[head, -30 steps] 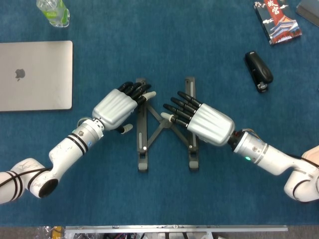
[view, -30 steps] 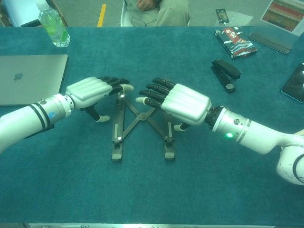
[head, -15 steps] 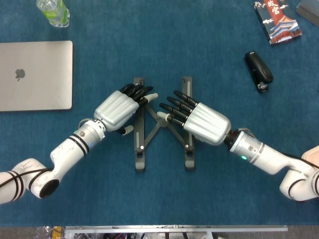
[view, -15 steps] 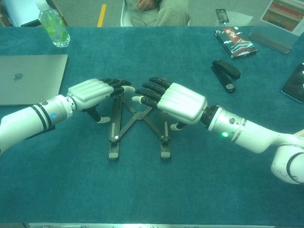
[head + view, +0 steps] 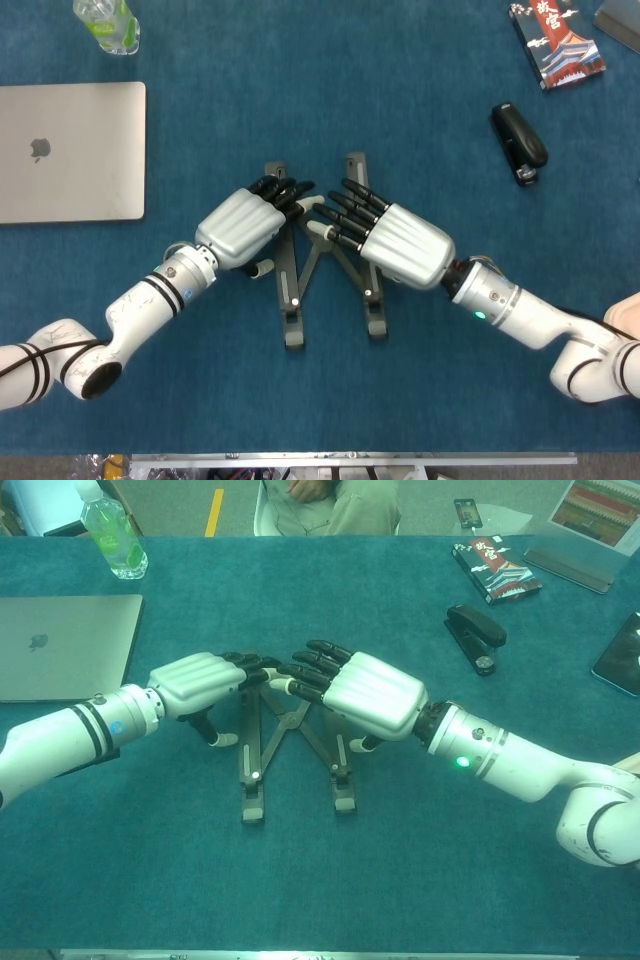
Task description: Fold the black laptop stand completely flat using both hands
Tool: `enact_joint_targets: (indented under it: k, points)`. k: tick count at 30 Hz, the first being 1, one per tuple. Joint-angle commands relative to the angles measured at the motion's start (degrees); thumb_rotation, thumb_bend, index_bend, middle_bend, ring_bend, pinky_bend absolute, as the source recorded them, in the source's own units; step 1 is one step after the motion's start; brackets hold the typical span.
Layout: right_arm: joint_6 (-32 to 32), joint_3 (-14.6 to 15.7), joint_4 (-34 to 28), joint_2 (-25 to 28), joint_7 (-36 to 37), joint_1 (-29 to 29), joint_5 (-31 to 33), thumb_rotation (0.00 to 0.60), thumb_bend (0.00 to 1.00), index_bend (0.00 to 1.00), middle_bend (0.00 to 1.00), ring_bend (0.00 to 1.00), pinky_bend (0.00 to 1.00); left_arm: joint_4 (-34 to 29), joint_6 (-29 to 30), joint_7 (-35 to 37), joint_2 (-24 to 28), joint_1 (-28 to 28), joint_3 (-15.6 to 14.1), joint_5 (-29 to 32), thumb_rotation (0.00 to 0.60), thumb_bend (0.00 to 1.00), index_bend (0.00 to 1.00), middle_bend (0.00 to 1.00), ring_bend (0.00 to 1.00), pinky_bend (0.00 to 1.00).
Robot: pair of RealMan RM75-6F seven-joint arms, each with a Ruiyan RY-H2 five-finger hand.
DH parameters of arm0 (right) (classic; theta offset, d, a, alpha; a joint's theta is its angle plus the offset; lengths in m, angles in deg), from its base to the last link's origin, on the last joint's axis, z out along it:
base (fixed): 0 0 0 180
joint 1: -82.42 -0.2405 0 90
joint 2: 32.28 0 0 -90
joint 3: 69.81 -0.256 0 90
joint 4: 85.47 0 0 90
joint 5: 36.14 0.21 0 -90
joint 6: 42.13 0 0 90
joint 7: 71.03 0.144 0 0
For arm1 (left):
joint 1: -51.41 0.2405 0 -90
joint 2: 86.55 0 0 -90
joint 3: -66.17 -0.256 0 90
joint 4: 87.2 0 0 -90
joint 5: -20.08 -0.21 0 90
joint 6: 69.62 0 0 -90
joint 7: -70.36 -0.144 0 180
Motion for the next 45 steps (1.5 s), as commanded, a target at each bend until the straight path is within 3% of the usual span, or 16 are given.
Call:
enact_joint_targets:
  k: [1,24,45]
  points:
    - [0.1,-0.1,0.4,-0.4,0.4,-0.1,0.2,0.6,0.0,0.0,0.07,0.0,0.05,-0.1,0.0,0.1,-0.1,-0.1,-0.1,-0.2,0.6,0.25,0.0,0.0,0.0,0.08]
    - [1.6,-1.0,4.2,-4.2,1.7,-1.4,0.6,0.6,0.0,0.0,0.07,0.0,0.05,-0.9,-0.2,-0.8,0.2,-0.7,-0.4,-0.6,0.6,0.25,0.0,0.0,0.0,0.08]
    - [5.2,-2.3,9.6,-8.9,3.1,-2.2,1.0,0.6,0.0,0.0,0.0,0.0,0.03,-1.2,-0.4,0.5,0.5,-0.9,-0.7,-0.8,0.6,0.25,0.0,0.0,0.0,0.08]
